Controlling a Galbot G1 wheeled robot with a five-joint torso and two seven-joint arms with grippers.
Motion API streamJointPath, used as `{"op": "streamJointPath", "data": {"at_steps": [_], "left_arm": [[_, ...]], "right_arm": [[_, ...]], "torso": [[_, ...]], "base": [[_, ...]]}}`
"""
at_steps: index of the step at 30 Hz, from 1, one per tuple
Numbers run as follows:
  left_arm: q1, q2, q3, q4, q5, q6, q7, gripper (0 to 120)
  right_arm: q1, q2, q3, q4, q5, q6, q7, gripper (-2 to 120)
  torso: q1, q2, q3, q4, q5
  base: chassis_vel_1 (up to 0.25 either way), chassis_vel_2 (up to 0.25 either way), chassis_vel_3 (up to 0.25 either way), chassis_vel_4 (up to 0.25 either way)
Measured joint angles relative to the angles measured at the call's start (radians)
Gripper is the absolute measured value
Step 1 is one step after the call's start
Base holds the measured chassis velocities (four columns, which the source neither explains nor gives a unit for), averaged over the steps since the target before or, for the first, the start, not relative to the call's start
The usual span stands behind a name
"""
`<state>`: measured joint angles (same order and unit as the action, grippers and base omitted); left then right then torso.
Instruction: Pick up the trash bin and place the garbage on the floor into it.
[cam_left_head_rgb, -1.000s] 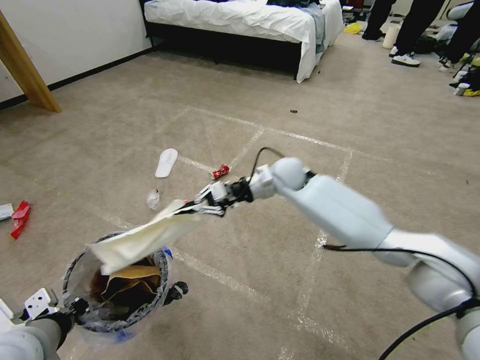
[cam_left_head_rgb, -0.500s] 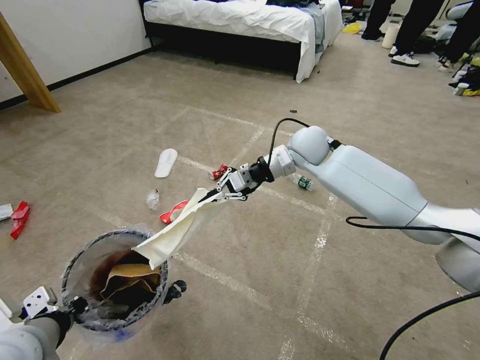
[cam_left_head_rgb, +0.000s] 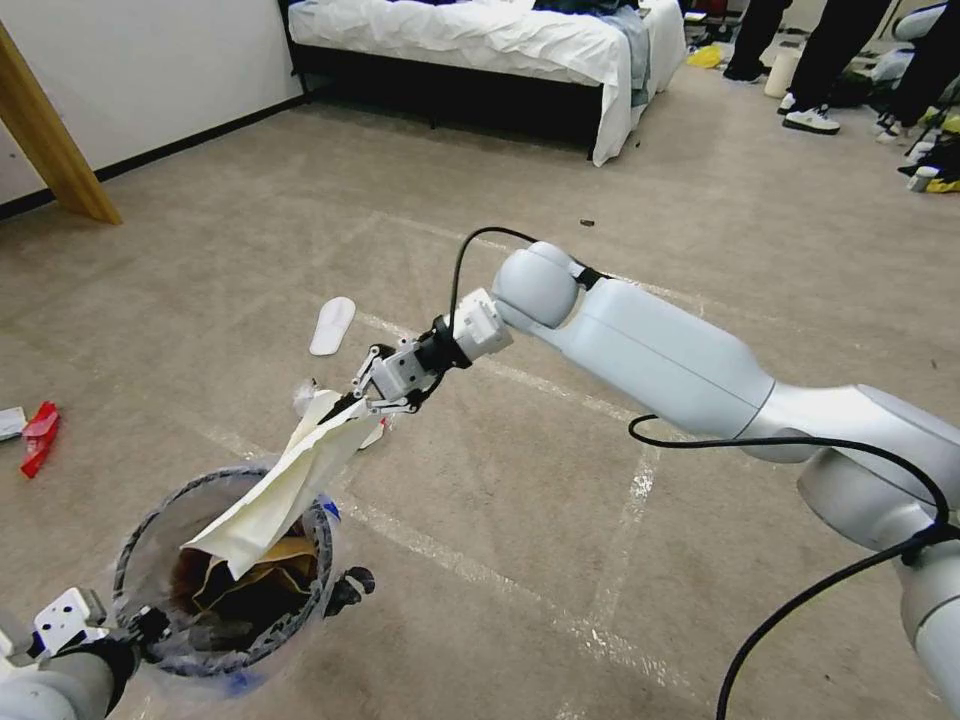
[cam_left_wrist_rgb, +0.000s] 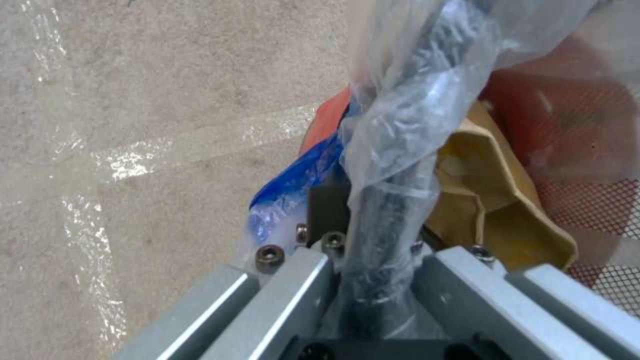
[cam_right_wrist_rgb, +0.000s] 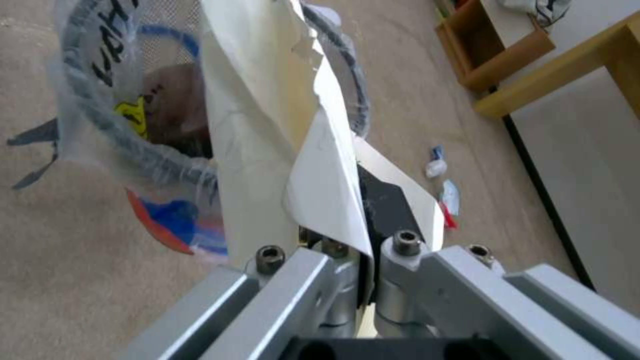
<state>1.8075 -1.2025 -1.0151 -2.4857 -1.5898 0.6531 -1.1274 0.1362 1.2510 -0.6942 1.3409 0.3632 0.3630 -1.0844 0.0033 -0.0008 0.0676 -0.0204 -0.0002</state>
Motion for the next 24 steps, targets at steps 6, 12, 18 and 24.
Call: {"op": "streamJointPath", "data": {"at_steps": [6,12,18,24], "left_arm": [[-0.003,-0.007,0.007,0.001,0.005,0.000,0.001,0],[-0.004,-0.007,0.007,0.004,0.006,0.001,0.001,0],[-0.010,-0.002,0.006,0.005,0.003,0.001,0.000,0],[-0.011,0.004,0.004,0.009,0.001,0.001,0.000,0]], "right_arm": [[-0.003,0.050,-0.013,-0.044,-0.061,0.010,0.009,0],[-0.003,0.074,-0.014,-0.065,-0.101,0.021,0.010,0],[-0.006,0.094,-0.025,-0.093,-0.134,0.041,0.007,0],[-0.015,0.115,-0.026,-0.136,-0.169,0.064,0.007,0]], "torso": [[0.000,0.000,0.000,0.0001,-0.0001],[0.000,0.000,0.000,0.0001,-0.0001],[0.000,0.000,0.000,0.0000,-0.0001],[0.000,0.000,0.000,0.0000,0.0000]], "base": [[0.000,0.000,0.000,0.000],[0.000,0.000,0.000,0.000],[0.000,0.000,0.000,0.000],[0.000,0.000,0.000,0.000]]}}
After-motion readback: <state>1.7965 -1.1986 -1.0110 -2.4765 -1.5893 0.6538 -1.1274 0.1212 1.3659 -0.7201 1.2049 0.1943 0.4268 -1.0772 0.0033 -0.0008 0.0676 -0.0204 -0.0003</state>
